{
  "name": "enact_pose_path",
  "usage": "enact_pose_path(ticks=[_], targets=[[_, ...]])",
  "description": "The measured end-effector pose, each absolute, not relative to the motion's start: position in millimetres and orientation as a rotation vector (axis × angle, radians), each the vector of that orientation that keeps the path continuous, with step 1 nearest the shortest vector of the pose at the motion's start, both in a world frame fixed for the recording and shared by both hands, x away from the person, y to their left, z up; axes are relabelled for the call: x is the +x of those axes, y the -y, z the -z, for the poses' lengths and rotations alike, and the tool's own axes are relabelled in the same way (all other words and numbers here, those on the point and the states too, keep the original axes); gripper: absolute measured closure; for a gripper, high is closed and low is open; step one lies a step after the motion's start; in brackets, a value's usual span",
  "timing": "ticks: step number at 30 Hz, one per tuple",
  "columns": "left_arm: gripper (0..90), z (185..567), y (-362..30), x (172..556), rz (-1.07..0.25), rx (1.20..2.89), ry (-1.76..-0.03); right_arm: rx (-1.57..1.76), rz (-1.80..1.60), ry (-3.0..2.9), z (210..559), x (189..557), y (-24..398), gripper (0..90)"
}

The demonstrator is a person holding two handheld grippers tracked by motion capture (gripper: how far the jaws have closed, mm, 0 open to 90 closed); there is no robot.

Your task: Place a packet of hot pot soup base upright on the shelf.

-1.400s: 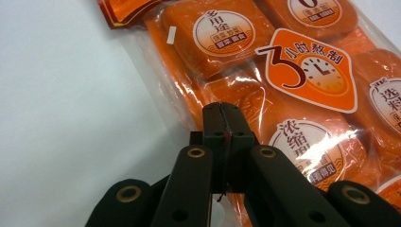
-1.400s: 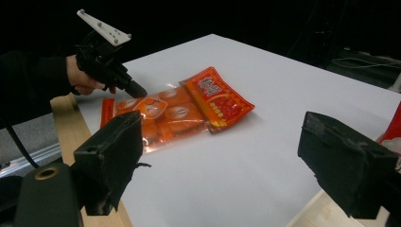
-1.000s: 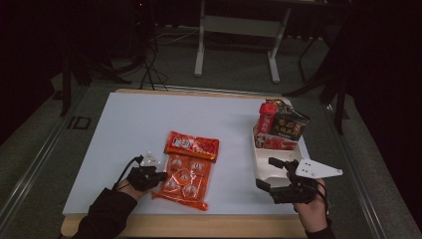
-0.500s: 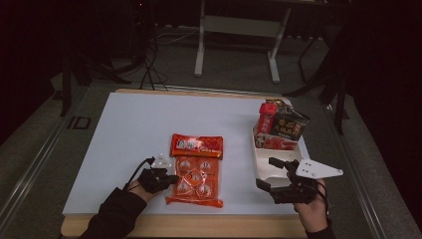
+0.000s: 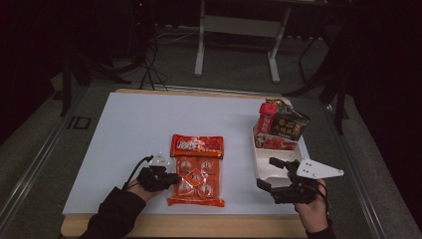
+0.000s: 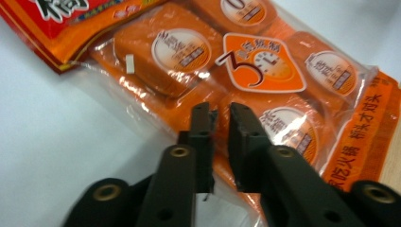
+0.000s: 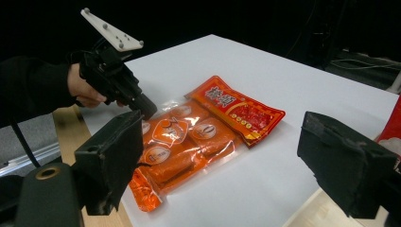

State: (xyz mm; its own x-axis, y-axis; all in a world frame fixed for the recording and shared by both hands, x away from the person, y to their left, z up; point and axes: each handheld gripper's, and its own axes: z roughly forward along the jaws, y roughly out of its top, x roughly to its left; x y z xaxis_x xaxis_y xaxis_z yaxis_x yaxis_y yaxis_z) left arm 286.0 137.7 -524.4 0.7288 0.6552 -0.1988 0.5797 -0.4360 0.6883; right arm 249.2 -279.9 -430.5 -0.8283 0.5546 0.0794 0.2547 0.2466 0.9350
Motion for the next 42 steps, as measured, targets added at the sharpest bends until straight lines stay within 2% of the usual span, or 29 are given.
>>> enact_pose_path(ticks=[8, 14, 25, 33, 42], targets=[[62.9, 511.4, -141.7, 285.9, -0.12, 2.105, -0.934, 0.746, -1.601, -2.254, 429.8, 248.8, 279.0, 15.0], [55.9, 503.8, -145.7, 287.2, -0.13, 2.08, -0.921, 0.747, -1.623, -2.242, 429.8, 248.7, 279.2, 14.9], [52.2, 490.6, -154.0, 296.0, -0.16, 2.008, -0.908, 0.727, -1.648, -2.223, 428.1, 246.9, 279.2, 15.0], [42.9, 488.1, -160.4, 309.5, -0.197, 1.987, -0.949, 0.688, -1.598, -2.219, 427.9, 246.0, 278.3, 13.7], [42.8, 493.7, -167.5, 329.0, -0.24, 1.978, -0.987, 0.619, -1.549, -2.21, 427.5, 242.3, 273.4, 13.1]])
